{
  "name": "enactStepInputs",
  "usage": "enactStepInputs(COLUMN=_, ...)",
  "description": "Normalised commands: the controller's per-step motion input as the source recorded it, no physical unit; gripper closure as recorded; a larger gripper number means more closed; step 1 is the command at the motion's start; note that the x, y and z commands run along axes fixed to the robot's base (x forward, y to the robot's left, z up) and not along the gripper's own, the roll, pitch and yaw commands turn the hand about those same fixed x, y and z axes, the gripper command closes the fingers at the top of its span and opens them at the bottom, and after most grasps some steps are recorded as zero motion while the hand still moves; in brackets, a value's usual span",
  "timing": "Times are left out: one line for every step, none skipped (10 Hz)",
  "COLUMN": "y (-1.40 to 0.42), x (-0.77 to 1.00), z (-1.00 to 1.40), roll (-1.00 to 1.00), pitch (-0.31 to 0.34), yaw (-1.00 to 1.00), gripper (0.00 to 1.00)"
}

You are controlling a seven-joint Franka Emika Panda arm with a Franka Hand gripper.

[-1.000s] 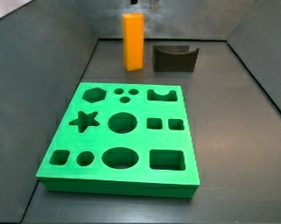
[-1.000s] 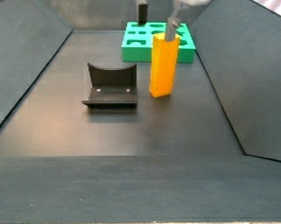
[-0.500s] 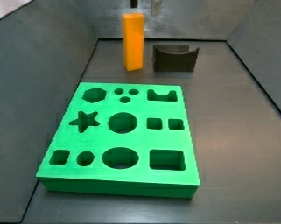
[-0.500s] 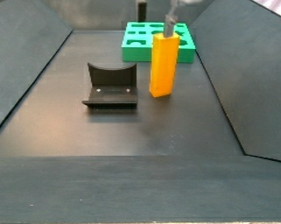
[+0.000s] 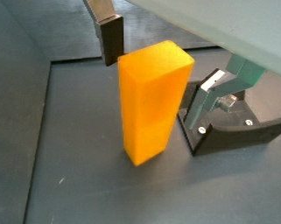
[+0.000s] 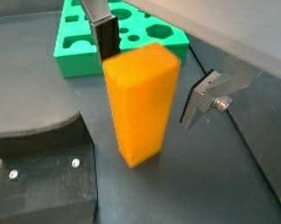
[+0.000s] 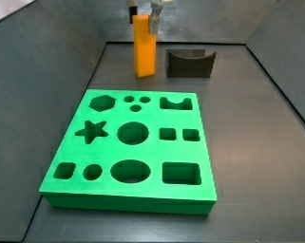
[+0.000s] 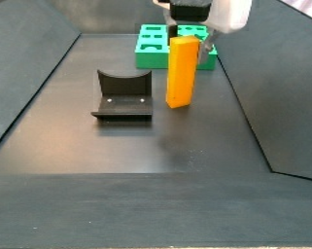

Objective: Pick up the rectangle object. Move up. Move to above the board. Insert the rectangle object.
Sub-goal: Pick up the rectangle object.

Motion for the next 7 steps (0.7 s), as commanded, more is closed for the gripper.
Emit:
enactStepInputs(y=0.09, x=0.02, z=0.00, roll=-0.06, pitch=0.000, yaw=-0.13, gripper=0.00)
enactStepInputs(y=0.00, x=0.00, z=0.00, roll=0.00, pitch=0.000, yaw=0.00, gripper=1.00)
enactStepInputs(y=-0.14, x=0.00, z=0.00, roll=0.11, pitch=0.000, yaw=0.01, gripper=1.00)
enactStepInputs(y=0.00, x=0.00, z=0.00, roll=0.00, pitch=0.000, yaw=0.00, gripper=1.00)
enactStepInputs(y=0.00, x=0.00, z=0.00, roll=0.00, pitch=0.000, yaw=0.00, gripper=1.00)
enactStepInputs(y=0.00, x=0.00, z=0.00, roll=0.00, pitch=0.000, yaw=0.00, gripper=1.00)
enactStepInputs(y=0.00, x=0.00, z=0.00, roll=0.00, pitch=0.000, yaw=0.00, gripper=1.00)
